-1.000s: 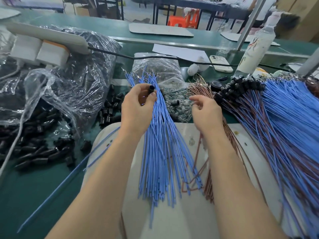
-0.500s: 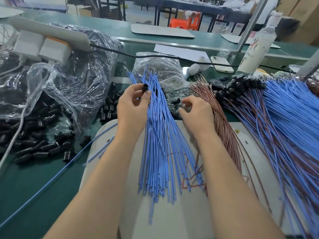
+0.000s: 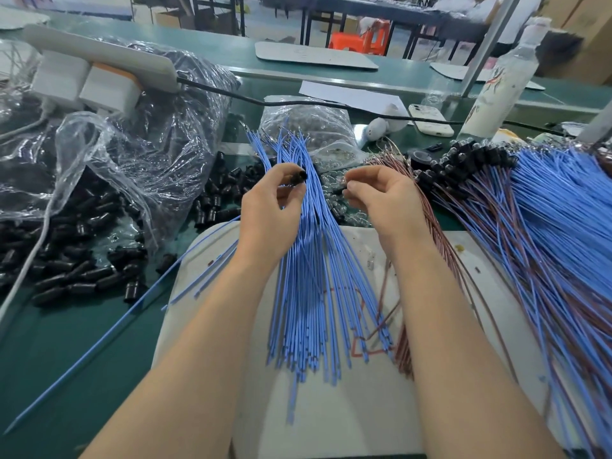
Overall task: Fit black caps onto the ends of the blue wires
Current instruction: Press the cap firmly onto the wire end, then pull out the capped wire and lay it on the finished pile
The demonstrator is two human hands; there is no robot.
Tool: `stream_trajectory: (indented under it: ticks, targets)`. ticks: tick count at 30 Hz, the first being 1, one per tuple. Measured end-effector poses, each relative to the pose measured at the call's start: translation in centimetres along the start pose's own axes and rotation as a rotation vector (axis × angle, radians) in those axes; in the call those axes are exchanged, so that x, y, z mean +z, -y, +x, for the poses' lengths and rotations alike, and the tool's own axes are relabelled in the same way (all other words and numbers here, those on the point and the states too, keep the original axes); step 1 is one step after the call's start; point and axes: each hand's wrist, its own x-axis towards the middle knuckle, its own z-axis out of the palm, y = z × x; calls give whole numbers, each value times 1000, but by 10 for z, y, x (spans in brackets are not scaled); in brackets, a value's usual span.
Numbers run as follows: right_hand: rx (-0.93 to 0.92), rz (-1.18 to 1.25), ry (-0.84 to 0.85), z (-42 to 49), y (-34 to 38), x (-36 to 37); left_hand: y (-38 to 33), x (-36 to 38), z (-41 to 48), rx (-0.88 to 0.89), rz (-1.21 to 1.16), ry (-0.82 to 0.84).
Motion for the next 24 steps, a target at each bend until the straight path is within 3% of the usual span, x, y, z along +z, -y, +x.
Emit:
stream_trajectory:
  ticks: [11, 19, 24]
  targets:
    - [-72, 64, 77, -5, 7, 4, 1, 0, 1, 9, -29, 31]
    - [-195, -142, 22, -11, 9, 20, -1, 1, 0, 26, -53, 19]
    - [-296, -341, -37, -17, 6, 34, -1, 4, -6, 123, 89, 37]
